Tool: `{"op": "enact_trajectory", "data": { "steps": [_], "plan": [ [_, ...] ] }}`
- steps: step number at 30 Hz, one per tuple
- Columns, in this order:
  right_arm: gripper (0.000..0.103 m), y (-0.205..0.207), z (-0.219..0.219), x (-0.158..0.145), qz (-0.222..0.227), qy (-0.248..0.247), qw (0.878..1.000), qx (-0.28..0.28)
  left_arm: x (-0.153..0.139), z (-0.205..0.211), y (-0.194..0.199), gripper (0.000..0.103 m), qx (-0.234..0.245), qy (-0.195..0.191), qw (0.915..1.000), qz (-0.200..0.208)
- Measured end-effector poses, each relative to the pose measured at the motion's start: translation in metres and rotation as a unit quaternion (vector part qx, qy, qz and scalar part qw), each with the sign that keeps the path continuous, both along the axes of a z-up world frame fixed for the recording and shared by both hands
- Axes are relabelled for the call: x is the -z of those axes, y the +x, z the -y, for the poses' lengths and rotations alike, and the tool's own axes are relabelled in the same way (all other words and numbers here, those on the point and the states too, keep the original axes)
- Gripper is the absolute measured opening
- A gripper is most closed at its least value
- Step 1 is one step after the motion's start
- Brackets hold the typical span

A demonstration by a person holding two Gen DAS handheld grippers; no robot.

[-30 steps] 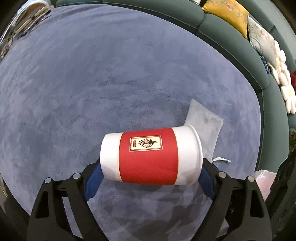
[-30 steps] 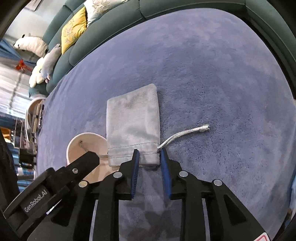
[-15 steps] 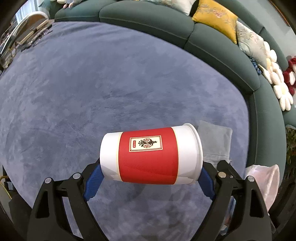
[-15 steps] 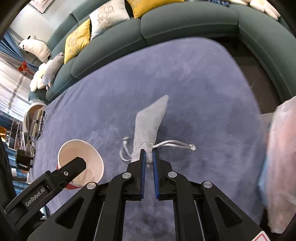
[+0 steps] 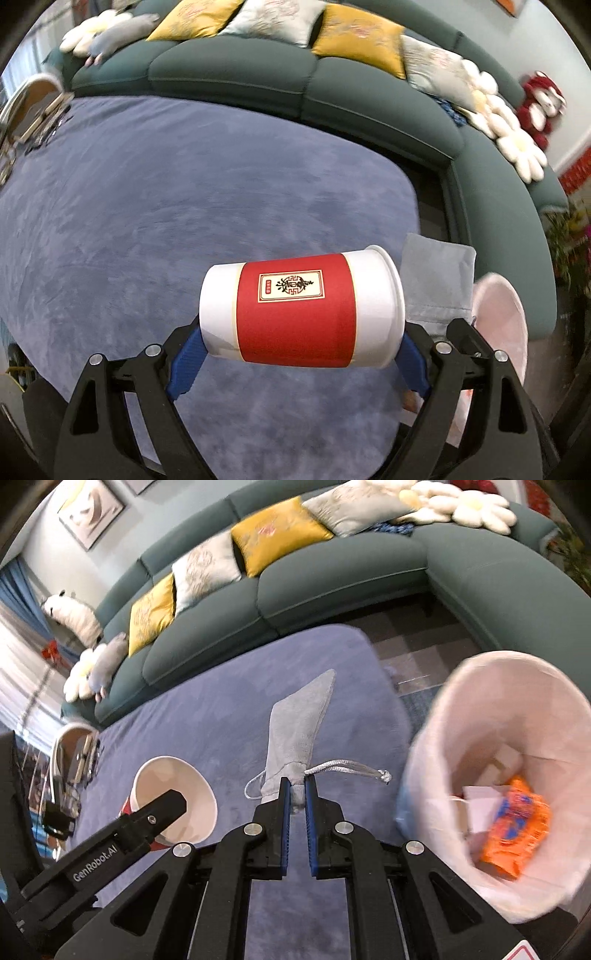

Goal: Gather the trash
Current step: 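Carry the paper cup and grey pouch over the bin and open both grippers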

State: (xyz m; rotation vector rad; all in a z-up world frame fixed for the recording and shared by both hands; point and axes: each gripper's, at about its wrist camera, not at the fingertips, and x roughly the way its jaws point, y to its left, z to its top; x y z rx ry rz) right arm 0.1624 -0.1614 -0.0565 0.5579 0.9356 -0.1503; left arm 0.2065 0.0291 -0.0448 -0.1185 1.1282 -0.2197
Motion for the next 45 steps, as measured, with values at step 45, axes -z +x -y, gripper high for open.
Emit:
{"op": "enact_trajectory", "data": {
  "steps": [45],
  "plan": [
    [0.010, -0.167, 0.189, -0.007, 0.031, 0.001, 0.985, 0.172, -0.015, 0.229, -0.099, 0.088, 0.201, 0.034, 0.9782, 0.043]
  ]
}}
